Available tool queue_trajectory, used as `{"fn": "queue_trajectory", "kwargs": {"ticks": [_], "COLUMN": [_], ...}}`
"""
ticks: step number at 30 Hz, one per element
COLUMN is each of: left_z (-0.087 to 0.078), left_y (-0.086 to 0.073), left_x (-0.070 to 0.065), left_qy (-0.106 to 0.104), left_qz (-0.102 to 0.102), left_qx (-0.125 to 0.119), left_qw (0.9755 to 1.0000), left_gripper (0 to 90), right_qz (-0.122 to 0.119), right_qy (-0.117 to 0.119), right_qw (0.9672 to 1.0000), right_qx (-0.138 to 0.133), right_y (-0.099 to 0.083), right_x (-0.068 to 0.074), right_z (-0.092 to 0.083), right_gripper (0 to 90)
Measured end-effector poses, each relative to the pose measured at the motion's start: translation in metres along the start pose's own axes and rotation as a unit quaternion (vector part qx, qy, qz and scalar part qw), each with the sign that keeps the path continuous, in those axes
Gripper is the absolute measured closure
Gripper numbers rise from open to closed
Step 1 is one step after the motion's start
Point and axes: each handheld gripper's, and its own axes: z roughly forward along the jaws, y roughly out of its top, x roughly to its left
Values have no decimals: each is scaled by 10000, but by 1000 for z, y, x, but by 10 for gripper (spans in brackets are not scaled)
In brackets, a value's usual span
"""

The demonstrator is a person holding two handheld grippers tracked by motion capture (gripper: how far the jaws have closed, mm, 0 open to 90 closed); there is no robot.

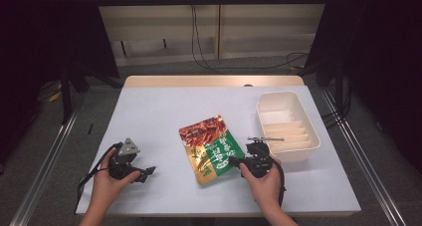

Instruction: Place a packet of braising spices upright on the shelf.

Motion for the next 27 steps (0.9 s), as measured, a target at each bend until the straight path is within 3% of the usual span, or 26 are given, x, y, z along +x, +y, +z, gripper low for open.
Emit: {"fn": "queue_trajectory", "kwargs": {"ticks": [2,3,6,11,20,26,27], "left_z": [-2,-1,-2,-1,-1,-2,-2], "left_y": [1,0,0,0,0,0,-1], "left_x": [1,0,1,0,0,0,0], "left_qy": [29,36,26,37,38,45,49], "left_qz": [86,-9,65,-41,-30,39,-33], "left_qx": [58,-12,50,-48,-70,23,-32], "left_qw": [9999,10000,10000,10000,10000,10000,10000], "left_gripper": [91,91,91,92,92,93,93], "right_qz": [29,26,90,198,246,303,311], "right_qy": [-1,-18,-20,2,160,143,132], "right_qw": [10000,10000,10000,9998,9995,9993,9993], "right_qx": [-12,-25,9,30,68,164,146], "right_y": [-1,-1,-2,-4,-12,-10,-9], "right_x": [0,0,0,2,9,8,7], "right_z": [2,3,5,6,13,12,12], "right_gripper": [699,699,706,760,706,838,855]}}
